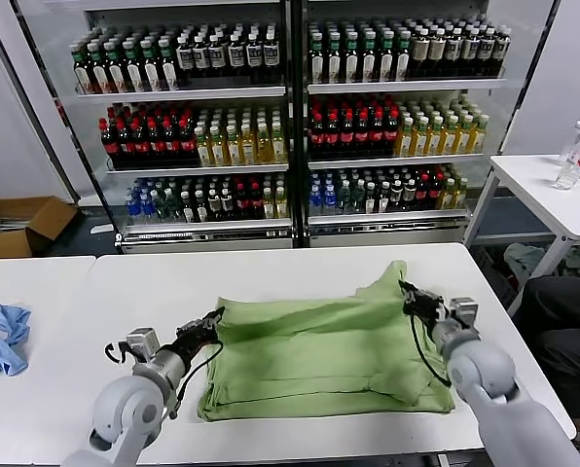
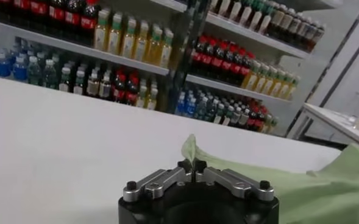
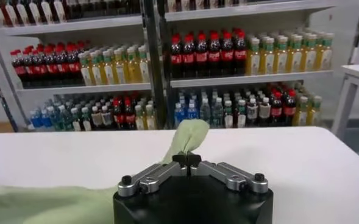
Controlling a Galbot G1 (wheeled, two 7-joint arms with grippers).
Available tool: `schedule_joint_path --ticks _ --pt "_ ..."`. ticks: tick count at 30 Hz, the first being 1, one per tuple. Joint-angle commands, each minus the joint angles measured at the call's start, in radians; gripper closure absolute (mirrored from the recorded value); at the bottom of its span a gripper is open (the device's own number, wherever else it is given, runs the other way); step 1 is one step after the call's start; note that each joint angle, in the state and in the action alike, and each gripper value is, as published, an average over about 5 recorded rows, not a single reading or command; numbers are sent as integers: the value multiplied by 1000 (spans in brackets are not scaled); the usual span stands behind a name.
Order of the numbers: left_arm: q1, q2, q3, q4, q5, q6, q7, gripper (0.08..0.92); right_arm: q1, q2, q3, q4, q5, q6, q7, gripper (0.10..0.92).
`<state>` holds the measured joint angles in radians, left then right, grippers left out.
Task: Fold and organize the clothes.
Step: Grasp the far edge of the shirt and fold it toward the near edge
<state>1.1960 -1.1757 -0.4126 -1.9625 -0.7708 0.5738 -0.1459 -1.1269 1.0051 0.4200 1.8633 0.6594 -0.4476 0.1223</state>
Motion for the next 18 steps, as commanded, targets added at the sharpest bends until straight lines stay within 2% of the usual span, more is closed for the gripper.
schedule_joint_path --ticks 1,7,10,13,18 --pt "169 7 -15 -93 116 4 17 914 -299 7 157 200 -23 -12 12 918" --pt "192 3 3 -81 237 4 33 914 -343 50 157 192 -87 -100 24 917" --pt "197 -8 11 -81 291 3 29 914 -344 69 139 189 -136 -129 28 876" --pt "218 -29 15 -104 316 -18 -2 860 -359 86 133 207 -168 -120 29 792" --pt "292 -85 35 -129 414 -107 -96 709 -406 100 145 254 -201 -97 25 645"
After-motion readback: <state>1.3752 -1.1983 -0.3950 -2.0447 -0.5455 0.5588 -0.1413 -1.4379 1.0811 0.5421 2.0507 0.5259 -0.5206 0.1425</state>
